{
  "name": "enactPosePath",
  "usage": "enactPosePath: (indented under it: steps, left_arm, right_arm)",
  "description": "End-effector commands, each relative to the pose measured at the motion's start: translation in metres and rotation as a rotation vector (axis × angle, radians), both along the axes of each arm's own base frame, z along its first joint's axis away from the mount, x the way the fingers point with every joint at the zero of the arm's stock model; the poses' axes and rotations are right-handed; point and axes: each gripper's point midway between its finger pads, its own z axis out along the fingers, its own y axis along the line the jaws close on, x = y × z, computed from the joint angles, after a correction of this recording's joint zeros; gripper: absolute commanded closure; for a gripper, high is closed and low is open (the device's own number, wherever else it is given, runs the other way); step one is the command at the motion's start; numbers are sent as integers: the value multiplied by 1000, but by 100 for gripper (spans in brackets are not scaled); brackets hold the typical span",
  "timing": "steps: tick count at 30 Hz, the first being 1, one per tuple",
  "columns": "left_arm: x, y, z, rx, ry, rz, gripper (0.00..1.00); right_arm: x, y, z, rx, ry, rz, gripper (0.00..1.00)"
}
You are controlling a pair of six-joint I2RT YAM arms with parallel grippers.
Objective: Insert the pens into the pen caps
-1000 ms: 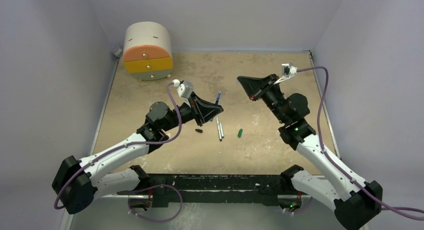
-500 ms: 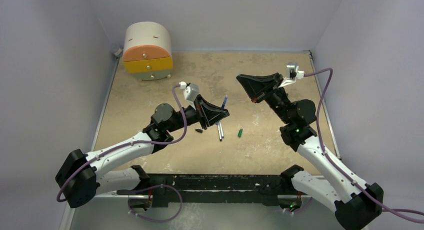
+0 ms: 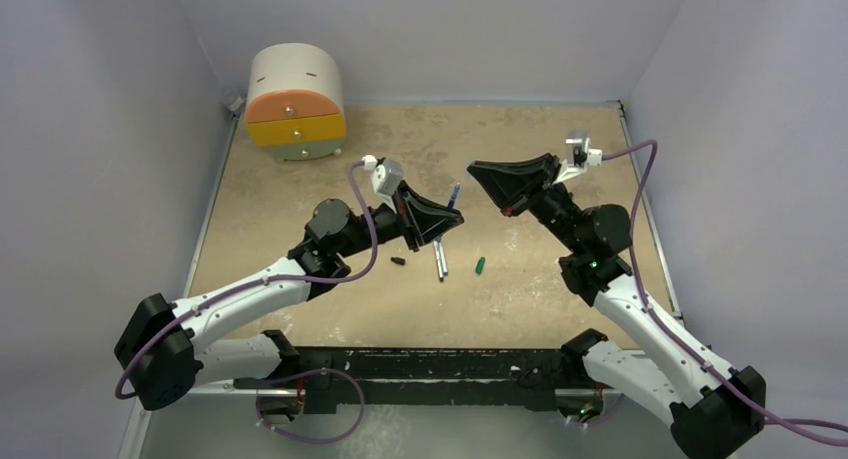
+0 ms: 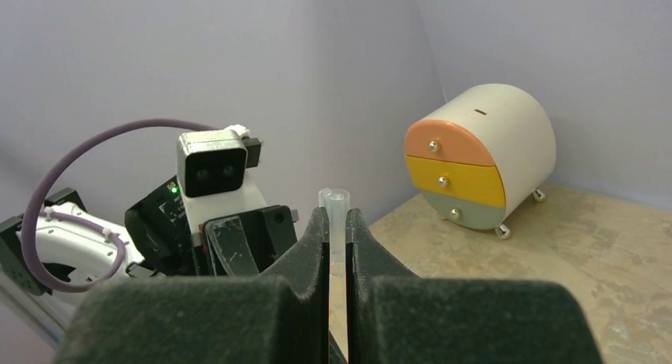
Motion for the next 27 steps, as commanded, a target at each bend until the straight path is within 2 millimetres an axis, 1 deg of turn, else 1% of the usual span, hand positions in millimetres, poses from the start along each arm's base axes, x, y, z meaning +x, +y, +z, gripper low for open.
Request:
enactPosePath:
  steps: [1,6,10,18,24,27]
  left_arm:
    - [1,-3,31,-48,-75,2,100]
    - [0,-5,27,-40,-68,-3,100]
    - [-2,-7,27,-40,-70,-8,100]
    - [-4,-8,28,-23,-84,-10,100]
    - [0,-7,25,-9,-84,14,100]
    - [1,-8,24,-6,-83,14,100]
  right_arm:
    - [-19,-4,21,36,-89,32,100]
    - [-22,-6,26,44,-105,28,100]
    - [-19,-6,31,30,-117,13,100]
    - [-12,0,19,21,-95,24,100]
    - [-15,0,20,27,-93,32,100]
    - [-16,-3,23,34,-99,21,100]
